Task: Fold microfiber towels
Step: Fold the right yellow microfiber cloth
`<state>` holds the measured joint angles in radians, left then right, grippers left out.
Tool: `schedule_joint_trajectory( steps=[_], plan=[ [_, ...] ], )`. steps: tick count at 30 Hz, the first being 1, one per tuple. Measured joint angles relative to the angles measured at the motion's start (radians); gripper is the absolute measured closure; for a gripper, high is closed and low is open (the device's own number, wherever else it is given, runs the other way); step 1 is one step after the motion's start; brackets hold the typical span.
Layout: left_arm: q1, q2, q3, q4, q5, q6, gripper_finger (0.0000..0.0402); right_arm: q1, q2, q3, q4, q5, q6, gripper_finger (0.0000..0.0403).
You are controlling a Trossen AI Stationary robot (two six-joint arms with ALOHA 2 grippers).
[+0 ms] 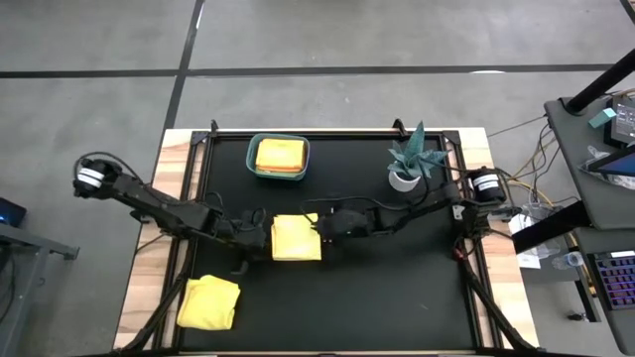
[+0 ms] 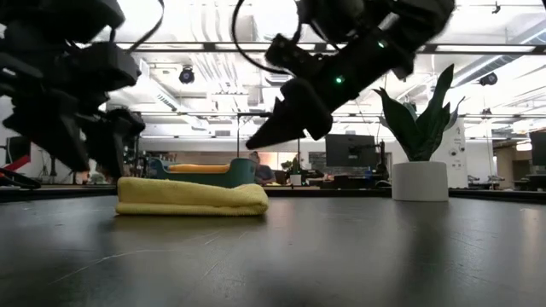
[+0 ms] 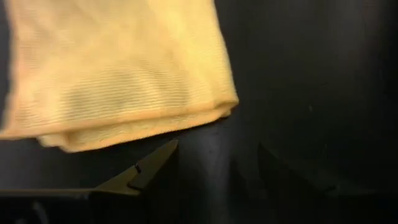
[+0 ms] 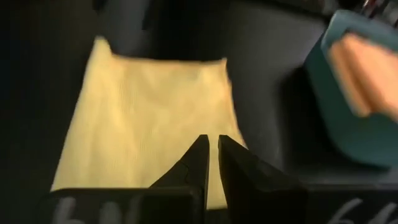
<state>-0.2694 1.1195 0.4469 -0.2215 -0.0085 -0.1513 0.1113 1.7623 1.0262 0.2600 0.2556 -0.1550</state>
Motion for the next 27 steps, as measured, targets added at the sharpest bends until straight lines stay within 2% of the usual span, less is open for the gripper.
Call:
schedule_joint_trajectory(
  steps=[6,9,14,22,27],
  plan=[
    [0.031,-0.105,-0.015,-0.005,-0.13,0.006,0.0199,-0.027,-0.009,-0.127,0.338,0.0,-0.079,0.0374],
    [0.093,-0.127,-0.022,-0.004,-0.14,0.005,0.0199,-0.038,-0.01,-0.165,0.422,0.002,-0.1,0.0374],
    [0.214,-0.104,-0.03,0.039,-0.169,0.0,0.0199,-0.05,-0.01,-0.205,0.463,0.0,-0.098,0.0374],
    [0.329,0.057,-0.033,0.162,-0.113,0.004,0.0199,-0.051,-0.01,-0.225,0.463,0.0,-0.081,0.0374],
    [0.335,0.144,-0.025,0.223,0.003,0.003,0.0202,-0.051,-0.01,-0.225,0.463,-0.001,-0.081,0.0374]
  ],
)
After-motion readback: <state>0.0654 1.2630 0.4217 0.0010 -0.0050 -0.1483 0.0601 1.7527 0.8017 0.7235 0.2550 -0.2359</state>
